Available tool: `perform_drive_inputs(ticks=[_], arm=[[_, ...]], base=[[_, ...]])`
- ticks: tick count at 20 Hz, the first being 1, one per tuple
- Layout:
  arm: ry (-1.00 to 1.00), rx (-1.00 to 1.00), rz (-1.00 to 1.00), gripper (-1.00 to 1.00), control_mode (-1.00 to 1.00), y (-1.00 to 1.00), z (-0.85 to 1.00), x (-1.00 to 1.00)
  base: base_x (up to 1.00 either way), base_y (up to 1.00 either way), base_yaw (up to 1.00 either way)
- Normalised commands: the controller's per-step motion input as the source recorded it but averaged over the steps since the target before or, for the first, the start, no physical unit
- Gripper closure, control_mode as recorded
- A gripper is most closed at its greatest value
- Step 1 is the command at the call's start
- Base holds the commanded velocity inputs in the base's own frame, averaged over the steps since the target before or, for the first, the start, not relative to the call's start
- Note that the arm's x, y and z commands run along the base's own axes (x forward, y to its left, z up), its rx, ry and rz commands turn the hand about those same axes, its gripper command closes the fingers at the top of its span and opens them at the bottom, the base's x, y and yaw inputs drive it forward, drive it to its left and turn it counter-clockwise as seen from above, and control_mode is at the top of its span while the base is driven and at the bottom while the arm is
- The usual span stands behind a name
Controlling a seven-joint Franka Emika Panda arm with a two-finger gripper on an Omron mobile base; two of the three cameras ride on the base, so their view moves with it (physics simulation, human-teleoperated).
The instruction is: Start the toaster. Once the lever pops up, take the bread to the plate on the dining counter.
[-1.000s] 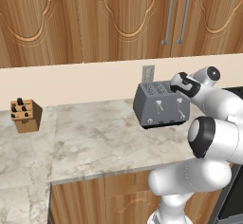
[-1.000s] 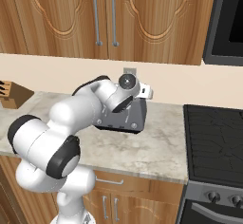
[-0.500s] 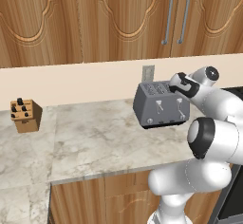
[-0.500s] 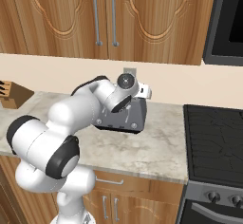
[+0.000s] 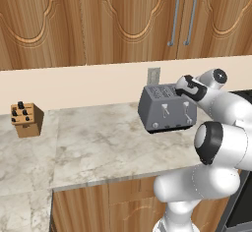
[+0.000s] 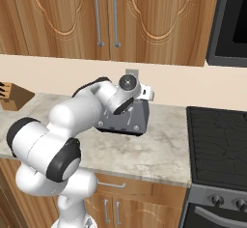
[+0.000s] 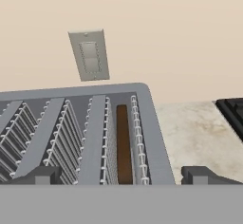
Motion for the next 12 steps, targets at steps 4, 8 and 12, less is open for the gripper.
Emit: perform_drive_inputs(ticks=[4, 8, 12], arm=[[0.00, 0.00, 0.00, -1.00, -1.00, 0.00, 0.00, 0.00], [0.00, 0.00, 0.00, -1.00, -1.00, 0.00, 0.00, 0.00], [0.00, 0.00, 0.00, -1.00, -1.00, 0.00, 0.00, 0.00]], base=[[0.00, 0.00, 0.00], [0.00, 0.00, 0.00], [0.00, 0.00, 0.00]])
